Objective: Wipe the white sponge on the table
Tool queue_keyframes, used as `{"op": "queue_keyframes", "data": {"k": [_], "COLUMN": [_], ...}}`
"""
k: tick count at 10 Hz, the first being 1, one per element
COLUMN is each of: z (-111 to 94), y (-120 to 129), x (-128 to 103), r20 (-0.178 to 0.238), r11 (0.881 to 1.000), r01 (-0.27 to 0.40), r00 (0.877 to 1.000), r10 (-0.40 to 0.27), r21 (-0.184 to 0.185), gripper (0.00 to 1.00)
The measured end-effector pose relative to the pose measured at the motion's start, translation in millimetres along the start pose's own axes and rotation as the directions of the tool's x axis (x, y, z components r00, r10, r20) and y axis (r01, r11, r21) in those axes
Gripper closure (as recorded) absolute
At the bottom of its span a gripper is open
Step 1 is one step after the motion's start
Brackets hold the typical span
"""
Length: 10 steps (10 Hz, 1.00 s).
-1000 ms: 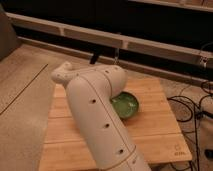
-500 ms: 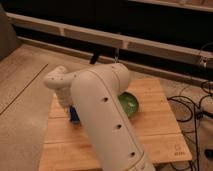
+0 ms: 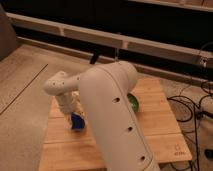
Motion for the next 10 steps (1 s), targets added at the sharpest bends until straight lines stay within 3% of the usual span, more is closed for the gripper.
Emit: {"op": "queue_keyframes", "data": {"k": [2, 4, 7, 10], "z": [1.9, -13.8, -46.7, -47.8], "y": [-16.6, -29.4, -25.7, -26.7], "x": [-1.7, -22.9, -49.2, -49.9], "r20": [-0.005, 0.054, 0.147, 0.150], "r11": [0.999, 0.997, 0.996, 0.996], "r01": [-0.031, -0.066, -0.061, -0.062], "r00": [1.000, 0.997, 0.988, 0.987], "r10": [0.031, 0.063, 0.051, 0.051], "r21": [0.030, 0.043, 0.068, 0.070], "gripper": [1.00, 1.00, 1.00, 1.00]}}
